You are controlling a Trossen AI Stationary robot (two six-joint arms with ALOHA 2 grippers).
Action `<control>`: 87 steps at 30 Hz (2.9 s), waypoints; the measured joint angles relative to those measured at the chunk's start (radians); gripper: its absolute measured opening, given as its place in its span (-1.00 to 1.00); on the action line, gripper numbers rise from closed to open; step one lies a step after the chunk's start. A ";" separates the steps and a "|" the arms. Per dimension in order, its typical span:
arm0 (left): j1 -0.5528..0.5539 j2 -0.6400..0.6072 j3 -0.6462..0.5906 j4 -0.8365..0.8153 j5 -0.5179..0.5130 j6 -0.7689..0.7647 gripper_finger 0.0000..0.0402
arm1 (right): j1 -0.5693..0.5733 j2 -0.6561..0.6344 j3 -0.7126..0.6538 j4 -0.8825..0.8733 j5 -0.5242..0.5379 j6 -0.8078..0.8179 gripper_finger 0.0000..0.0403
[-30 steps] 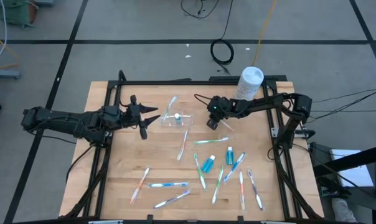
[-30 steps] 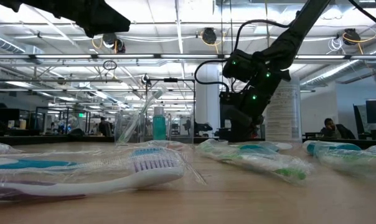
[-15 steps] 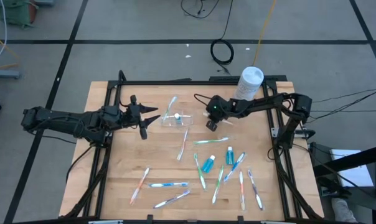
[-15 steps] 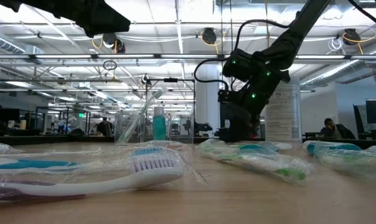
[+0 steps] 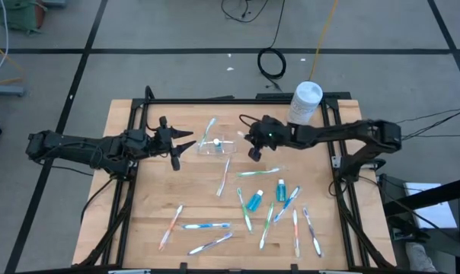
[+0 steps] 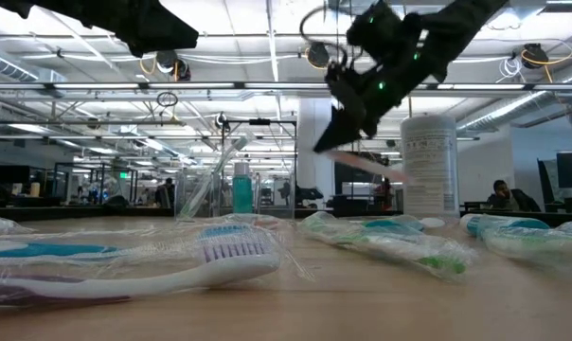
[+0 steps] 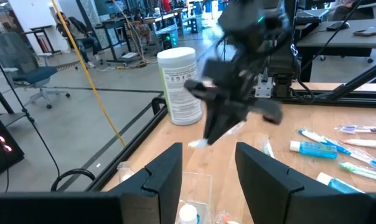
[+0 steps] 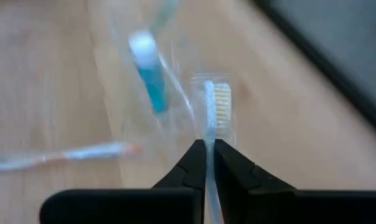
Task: Pick & Place toothbrushing station
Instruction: Put the orange toothbrush into the transparent organizer
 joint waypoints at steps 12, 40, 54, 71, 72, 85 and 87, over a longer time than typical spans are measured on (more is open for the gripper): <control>0.000 0.000 0.000 0.000 0.000 0.000 -0.24 | 0.164 -0.006 0.000 0.437 -0.009 -0.307 -0.96; 0.000 0.000 0.000 0.000 0.000 0.000 -0.24 | 0.039 0.397 -0.001 1.245 -0.115 -0.189 -0.96; 0.000 0.000 0.000 0.000 0.000 0.000 -0.24 | 0.011 0.461 0.014 1.306 -0.115 -0.217 -0.92; 0.000 0.000 0.000 0.000 0.000 0.000 -0.24 | -0.022 0.460 0.014 1.286 -0.115 -0.172 -0.94; 0.000 0.000 0.000 0.000 0.000 0.000 -0.24 | -0.022 0.460 0.014 1.282 -0.115 -0.171 -0.94; 0.000 0.000 -0.001 0.060 0.000 -0.048 -0.24 | -0.013 0.459 0.014 1.090 -0.111 -0.078 -0.94; 0.000 0.000 -0.001 0.059 0.000 -0.048 -0.24 | -0.014 0.459 0.014 1.045 -0.111 -0.067 -0.93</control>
